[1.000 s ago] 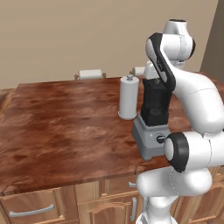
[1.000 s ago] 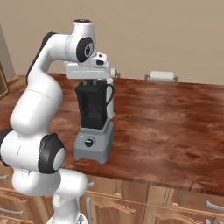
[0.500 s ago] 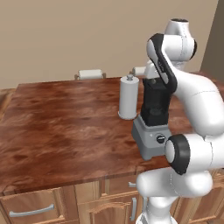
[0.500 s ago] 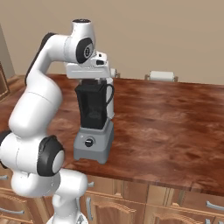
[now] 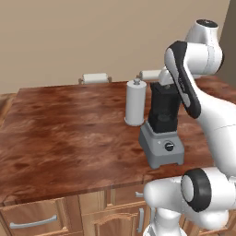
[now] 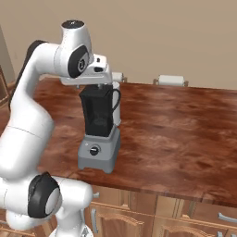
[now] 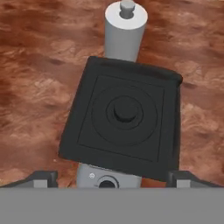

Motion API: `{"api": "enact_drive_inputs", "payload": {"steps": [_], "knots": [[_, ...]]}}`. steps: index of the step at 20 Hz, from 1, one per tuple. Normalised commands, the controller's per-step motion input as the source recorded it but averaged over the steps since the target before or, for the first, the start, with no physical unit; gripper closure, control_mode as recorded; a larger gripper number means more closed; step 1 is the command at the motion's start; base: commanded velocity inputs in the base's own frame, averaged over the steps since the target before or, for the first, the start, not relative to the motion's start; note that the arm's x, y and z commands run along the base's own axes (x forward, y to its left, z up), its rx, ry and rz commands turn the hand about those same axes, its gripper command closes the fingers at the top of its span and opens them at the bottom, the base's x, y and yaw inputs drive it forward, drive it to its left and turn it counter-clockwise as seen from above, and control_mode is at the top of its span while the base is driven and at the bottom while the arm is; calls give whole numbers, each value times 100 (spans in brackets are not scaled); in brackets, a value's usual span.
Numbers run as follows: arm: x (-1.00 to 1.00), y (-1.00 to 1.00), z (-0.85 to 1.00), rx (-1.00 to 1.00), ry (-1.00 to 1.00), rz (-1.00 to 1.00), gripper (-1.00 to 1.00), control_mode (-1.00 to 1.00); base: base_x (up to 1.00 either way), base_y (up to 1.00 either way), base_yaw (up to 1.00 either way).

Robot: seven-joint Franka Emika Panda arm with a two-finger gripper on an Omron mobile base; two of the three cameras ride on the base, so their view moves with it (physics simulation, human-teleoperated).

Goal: Close the lid blender by securely placing the lid on top.

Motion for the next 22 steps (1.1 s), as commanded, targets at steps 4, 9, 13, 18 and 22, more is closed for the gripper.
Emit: {"api": "enact_drive_inputs", "payload": {"steps": [4, 9, 13, 18, 22], "knots": [[-95, 20, 6, 0, -26, 0, -100, -100, 0, 0, 0], [-89, 31, 9, 0, -17, 0, -100, -100, 0, 0, 0], [-73, 42, 7, 0, -8, 0, -100, -100, 0, 0, 0], [-47, 47, 2, 0, -1, 0, -100, -100, 0, 0, 0], [-9, 28, 0, 0, 0, 0, -100, -100, 0, 0, 0]]}}
